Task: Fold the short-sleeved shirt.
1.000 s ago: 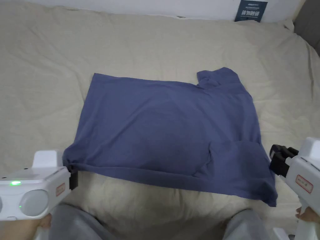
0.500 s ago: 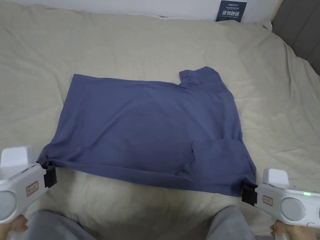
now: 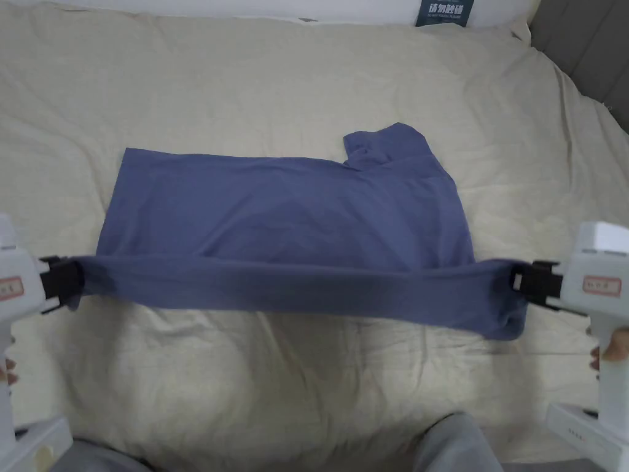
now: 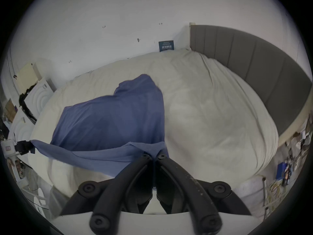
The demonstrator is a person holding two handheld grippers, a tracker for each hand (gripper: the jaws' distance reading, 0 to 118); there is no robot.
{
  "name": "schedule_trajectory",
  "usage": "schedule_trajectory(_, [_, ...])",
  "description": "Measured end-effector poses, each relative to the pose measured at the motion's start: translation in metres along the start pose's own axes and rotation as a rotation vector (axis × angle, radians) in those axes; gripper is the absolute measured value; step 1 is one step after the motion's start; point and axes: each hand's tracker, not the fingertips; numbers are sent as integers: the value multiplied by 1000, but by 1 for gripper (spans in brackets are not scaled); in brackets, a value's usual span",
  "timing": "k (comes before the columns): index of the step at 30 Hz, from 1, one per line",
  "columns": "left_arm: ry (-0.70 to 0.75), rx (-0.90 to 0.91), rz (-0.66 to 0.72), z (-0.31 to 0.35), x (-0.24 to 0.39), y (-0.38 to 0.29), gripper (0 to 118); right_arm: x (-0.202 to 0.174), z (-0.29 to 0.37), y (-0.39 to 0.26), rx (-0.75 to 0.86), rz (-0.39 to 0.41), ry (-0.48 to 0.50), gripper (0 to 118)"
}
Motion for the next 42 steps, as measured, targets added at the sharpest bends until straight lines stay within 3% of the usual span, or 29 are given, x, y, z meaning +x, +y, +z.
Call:
schedule_trajectory(9, [72,-95,23,-113,14,69,9,-35,-113,86,-62,60,-149,5])
schedule_trajectory(11, [94,-125,4,-135,19,69,27,-38,-139,93,-91,47,-178,5])
schedule_trajectory(12, [123,-136,-7,-146,21,68,44,-37,-150,95,-104,43,-190,6])
schedule_trajectory(13, [147,-145,-19,-154,22,67,72,-37,-159,95,-114,37,-199,11])
schedule_trajectory(14, [168,-150,-23,-162,21,66,88,-37,-169,95,-127,34,-208,24])
schedule_trajectory(15, [180,-160,-14,-168,19,65,100,-36,-175,94,-140,28,-210,44])
schedule_trajectory(16, [189,-189,4,-172,16,65,110,-34,-179,93,-149,21,-206,77])
schedule_trajectory(17, [185,-215,27,-173,14,65,113,-34,-180,92,-158,4,-205,96])
schedule_trajectory(21, [186,-103,-6,-146,12,65,113,-31,-157,89,-67,35,-194,110])
schedule_trajectory(27, [228,251,-179,-58,29,45,115,-44,-61,72,217,136,-152,110])
schedule_trajectory(31, [222,476,-231,0,44,15,118,-60,10,39,435,168,-116,117])
schedule_trajectory(34, [200,578,-259,33,54,-8,111,-70,48,11,549,151,-103,118])
schedule_trajectory(36, [187,600,-272,50,58,-22,94,-76,67,-8,585,136,-84,111])
schedule_trajectory(38, [166,609,-266,60,59,-34,59,-77,79,-23,613,119,-68,78])
schedule_trajectory(39, [153,608,-258,64,59,-38,42,-79,84,-31,622,107,-66,55])
schedule_trajectory(40, [142,604,-251,68,58,-43,23,-80,88,-38,627,99,-65,24])
schedule_trajectory(41, [131,600,-246,70,57,-46,12,-80,91,-43,630,94,-67,11])
schedule_trajectory(42, [129,599,-244,71,56,-49,3,-82,94,-49,632,88,-74,8])
